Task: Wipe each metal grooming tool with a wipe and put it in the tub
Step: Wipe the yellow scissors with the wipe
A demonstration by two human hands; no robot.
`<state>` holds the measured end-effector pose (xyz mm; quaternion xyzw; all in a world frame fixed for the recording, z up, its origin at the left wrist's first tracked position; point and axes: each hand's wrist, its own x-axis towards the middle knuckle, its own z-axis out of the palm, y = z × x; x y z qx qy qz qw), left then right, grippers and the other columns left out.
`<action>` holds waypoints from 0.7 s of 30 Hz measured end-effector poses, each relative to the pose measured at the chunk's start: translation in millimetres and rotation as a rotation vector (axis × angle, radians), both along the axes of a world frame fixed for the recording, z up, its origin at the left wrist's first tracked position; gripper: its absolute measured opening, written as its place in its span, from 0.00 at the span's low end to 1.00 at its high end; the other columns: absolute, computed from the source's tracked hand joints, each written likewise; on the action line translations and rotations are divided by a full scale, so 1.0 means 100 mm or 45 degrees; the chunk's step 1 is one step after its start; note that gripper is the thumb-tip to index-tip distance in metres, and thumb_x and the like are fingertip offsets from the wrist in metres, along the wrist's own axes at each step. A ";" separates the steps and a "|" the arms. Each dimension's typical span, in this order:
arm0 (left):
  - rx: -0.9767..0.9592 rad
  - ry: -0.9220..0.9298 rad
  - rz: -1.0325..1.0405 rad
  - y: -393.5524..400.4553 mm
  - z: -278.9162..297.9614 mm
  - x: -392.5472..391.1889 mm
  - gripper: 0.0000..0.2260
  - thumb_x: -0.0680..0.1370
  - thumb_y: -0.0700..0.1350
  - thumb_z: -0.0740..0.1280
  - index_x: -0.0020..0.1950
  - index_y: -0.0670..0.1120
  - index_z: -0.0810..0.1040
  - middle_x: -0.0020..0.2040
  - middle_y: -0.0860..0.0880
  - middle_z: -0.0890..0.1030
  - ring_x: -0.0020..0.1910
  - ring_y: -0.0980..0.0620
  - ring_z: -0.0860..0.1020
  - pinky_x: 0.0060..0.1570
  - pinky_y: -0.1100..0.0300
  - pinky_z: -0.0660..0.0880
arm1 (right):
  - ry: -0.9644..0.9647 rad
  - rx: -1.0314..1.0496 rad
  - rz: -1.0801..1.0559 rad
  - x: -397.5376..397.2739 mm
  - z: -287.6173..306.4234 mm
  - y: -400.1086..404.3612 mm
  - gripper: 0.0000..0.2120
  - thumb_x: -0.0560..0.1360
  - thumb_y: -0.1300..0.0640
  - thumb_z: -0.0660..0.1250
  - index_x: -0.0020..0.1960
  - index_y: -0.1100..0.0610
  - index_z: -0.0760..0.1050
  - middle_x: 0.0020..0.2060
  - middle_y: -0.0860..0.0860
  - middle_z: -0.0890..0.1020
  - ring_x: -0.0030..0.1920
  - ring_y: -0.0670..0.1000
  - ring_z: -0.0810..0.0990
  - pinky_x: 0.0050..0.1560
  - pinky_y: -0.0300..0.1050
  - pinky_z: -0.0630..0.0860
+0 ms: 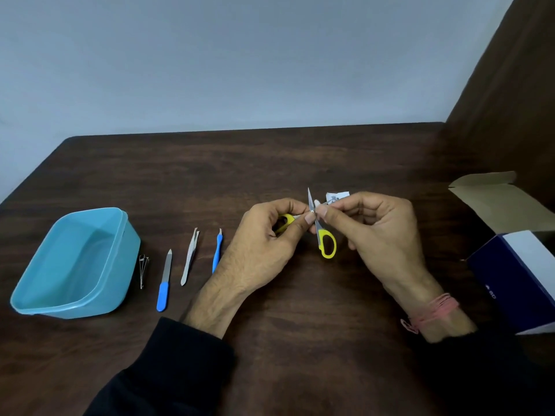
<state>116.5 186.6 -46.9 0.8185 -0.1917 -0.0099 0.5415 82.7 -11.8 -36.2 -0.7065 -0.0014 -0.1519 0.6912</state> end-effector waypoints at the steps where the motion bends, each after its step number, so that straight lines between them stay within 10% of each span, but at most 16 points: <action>1: 0.011 0.001 0.005 0.00 -0.01 0.00 0.09 0.88 0.51 0.71 0.50 0.53 0.88 0.45 0.51 0.89 0.44 0.40 0.84 0.51 0.40 0.82 | -0.010 0.001 -0.022 0.00 -0.01 -0.01 0.05 0.76 0.65 0.81 0.43 0.62 0.86 0.32 0.46 0.88 0.27 0.40 0.82 0.30 0.28 0.73; 8: 0.017 0.019 0.009 0.01 -0.01 0.00 0.08 0.87 0.49 0.71 0.50 0.52 0.88 0.45 0.56 0.89 0.41 0.59 0.82 0.50 0.58 0.77 | -0.008 -0.027 -0.067 0.04 -0.05 -0.05 0.05 0.76 0.62 0.82 0.43 0.59 0.87 0.35 0.49 0.89 0.29 0.39 0.82 0.31 0.30 0.73; 21: 0.048 0.011 0.017 -0.01 0.00 -0.02 0.09 0.88 0.50 0.71 0.49 0.52 0.88 0.45 0.54 0.89 0.43 0.51 0.85 0.50 0.51 0.81 | -0.008 -0.068 -0.086 0.05 -0.08 -0.04 0.05 0.76 0.62 0.82 0.44 0.61 0.87 0.36 0.49 0.90 0.33 0.42 0.86 0.36 0.33 0.77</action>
